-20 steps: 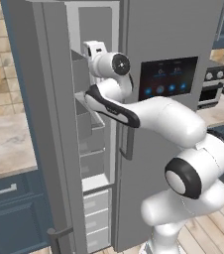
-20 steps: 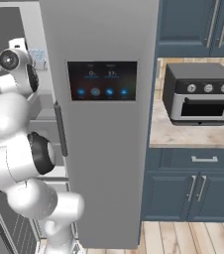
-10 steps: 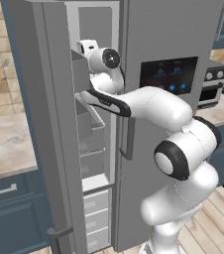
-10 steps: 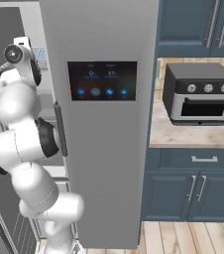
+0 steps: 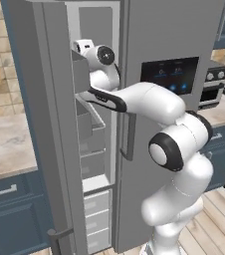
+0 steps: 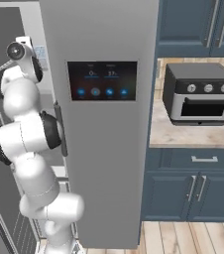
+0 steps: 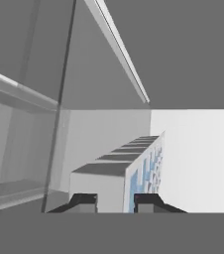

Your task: The ice cube tray has been filled with water. Take the tray and place it in the freezer to make ice. Close the freezer door after placing the tray.

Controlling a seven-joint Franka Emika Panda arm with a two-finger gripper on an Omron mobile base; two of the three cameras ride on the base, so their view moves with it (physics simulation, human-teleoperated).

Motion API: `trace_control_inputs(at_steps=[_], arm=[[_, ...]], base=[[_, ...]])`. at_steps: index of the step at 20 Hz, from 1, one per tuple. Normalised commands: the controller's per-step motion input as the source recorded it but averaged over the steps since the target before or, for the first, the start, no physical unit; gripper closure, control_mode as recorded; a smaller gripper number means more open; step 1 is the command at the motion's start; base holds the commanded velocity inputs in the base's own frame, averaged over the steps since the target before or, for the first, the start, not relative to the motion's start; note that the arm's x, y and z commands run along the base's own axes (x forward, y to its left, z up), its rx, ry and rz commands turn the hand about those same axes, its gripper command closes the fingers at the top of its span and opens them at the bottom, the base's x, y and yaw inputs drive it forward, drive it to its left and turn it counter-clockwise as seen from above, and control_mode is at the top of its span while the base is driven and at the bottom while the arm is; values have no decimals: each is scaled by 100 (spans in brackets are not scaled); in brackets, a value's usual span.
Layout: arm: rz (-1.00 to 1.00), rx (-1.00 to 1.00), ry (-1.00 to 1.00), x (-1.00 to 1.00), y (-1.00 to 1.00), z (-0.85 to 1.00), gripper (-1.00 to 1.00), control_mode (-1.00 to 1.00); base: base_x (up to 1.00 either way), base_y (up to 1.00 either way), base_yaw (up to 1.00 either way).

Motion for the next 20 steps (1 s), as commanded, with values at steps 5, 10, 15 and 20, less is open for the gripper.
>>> trace_control_inputs(at_steps=[5,10,15,20], arm=[[0,0,1,32,10,-29,-100,-100],[0,0,-2,-16,-11,-5,-100,-100],[0,0,-2,-38,-33,0,-100,-100],[0,2,-10,-92,-57,0,-100,-100]], base=[[0,0,0],[0,0,0],[0,0,0],[0,0,0]])
